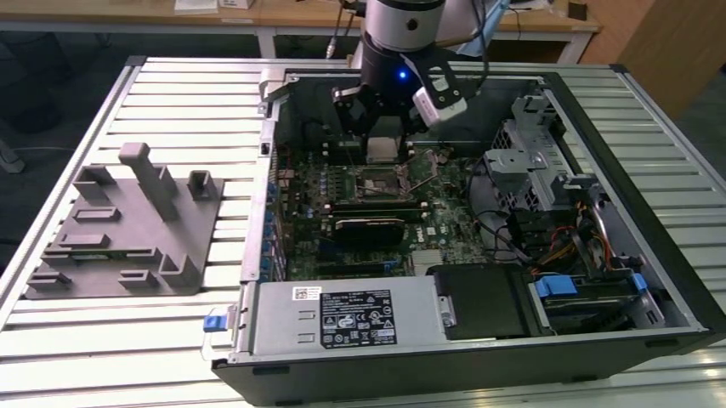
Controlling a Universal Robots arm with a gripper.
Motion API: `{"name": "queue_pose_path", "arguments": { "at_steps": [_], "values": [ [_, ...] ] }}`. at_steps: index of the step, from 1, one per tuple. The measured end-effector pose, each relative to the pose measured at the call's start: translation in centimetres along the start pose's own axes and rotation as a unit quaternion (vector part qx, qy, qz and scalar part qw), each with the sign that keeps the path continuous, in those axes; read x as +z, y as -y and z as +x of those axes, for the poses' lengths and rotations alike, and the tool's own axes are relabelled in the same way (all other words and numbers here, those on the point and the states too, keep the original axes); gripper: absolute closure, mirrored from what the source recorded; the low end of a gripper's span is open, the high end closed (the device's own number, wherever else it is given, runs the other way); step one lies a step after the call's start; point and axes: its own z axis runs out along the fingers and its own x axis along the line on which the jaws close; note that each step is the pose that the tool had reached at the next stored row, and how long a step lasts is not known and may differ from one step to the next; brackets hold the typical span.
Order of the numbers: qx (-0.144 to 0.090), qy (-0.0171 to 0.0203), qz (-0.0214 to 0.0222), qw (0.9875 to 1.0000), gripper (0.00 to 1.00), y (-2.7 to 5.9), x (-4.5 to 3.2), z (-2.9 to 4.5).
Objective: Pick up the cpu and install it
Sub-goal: 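Pick up the cpu and move it towards the insertion slot, then place the cpu into insertion slot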
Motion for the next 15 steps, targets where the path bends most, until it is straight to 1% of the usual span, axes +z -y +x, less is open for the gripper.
{"name": "queue_pose_path", "arguments": {
  "at_steps": [3,15],
  "values": [
    [-0.001,0.0,-0.0001,1.0,0.45,-0.17,0.51,-0.11],
    [-0.001,-0.0001,0.0,1.0,0.45,-0.19,0.64,-0.12]
  ]
}}
